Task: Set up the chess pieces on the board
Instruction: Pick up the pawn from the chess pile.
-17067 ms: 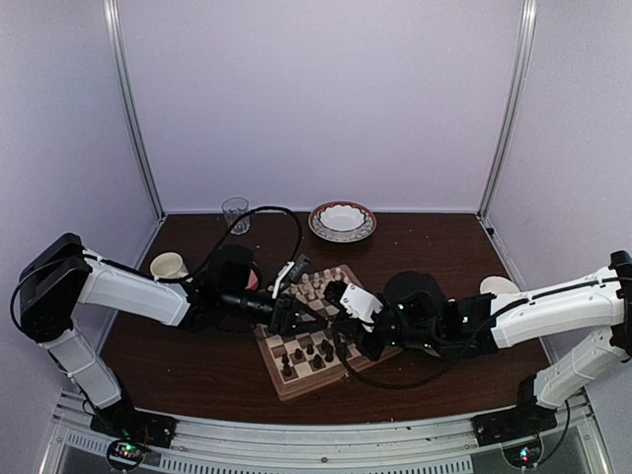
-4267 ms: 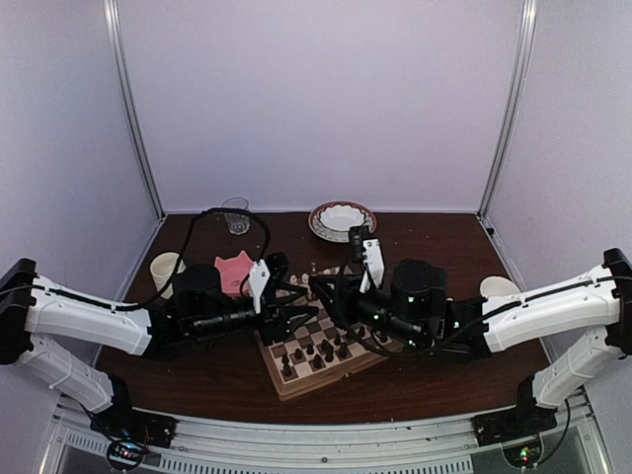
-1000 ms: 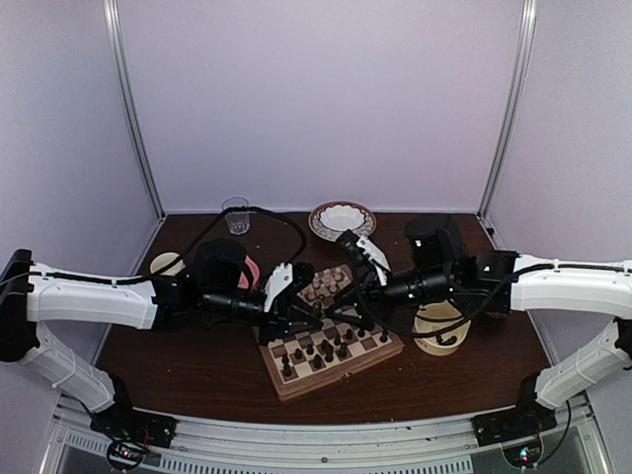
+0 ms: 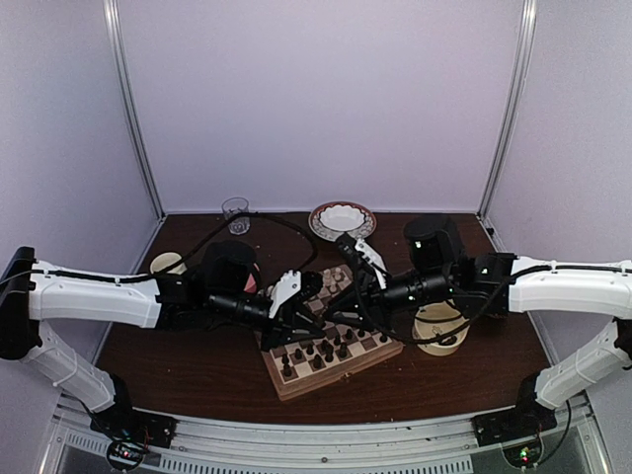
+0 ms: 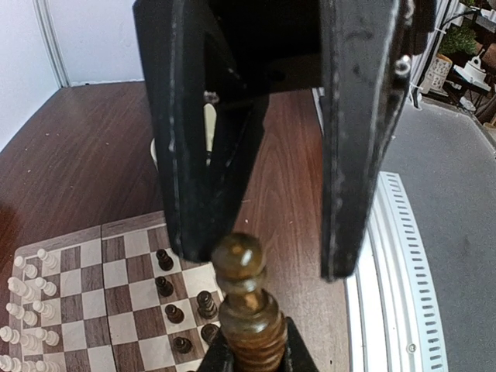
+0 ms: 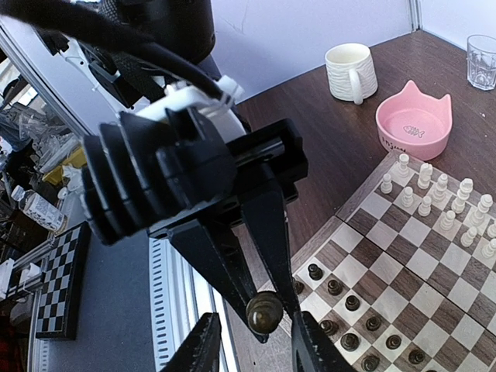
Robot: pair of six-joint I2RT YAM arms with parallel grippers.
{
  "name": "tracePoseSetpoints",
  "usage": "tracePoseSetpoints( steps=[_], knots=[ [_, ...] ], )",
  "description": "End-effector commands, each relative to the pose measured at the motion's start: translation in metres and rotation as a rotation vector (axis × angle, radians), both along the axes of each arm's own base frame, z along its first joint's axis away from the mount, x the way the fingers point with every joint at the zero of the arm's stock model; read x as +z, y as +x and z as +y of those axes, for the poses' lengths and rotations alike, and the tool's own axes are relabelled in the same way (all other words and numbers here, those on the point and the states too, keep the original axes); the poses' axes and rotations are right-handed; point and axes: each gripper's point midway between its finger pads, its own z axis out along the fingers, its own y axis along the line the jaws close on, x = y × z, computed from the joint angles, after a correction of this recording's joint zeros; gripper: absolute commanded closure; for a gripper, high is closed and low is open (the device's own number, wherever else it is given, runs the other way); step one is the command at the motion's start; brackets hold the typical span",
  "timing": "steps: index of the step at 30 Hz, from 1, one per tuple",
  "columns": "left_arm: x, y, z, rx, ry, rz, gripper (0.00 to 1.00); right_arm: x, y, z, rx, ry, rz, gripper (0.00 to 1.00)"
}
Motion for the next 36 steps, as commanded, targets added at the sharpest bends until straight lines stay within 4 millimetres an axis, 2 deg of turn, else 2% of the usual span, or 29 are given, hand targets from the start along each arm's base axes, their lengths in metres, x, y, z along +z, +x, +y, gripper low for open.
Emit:
tracePoseSetpoints(
  steps=[1, 5, 12, 26, 30, 36],
  knots=[
    [0.018, -0.002, -0.01, -0.027, -0.05, -0.02, 0.95, 0.0, -0.001, 0.004, 0.024, 0.016, -0.012, 0.66],
    [0.018, -0.004, -0.011, -0.035, -0.05, -0.016, 0.95, -0.003, 0.002, 0.006, 0.015, 0.008, -0.014, 0.64],
    [0.017, -0.003, -0.012, -0.028, -0.046, -0.012, 0.95, -0.003, 0.006, 0.006, -0.007, 0.015, -0.023, 0.67],
    [0.017, 0.003, -0.011, 0.009, -0.038, -0.014, 0.95, -0.005, 0.012, 0.002, -0.051, 0.01, -0.048, 0.92],
    [0.015, 0.015, -0.008, 0.088, -0.029, -0.03, 0.95, -0.007, 0.03, -0.013, -0.18, -0.026, -0.093, 1.0],
    [0.013, 0.037, -0.001, 0.231, -0.01, -0.038, 0.97, -0.026, 0.06, -0.048, -0.405, -0.125, -0.143, 1.0]
  ],
)
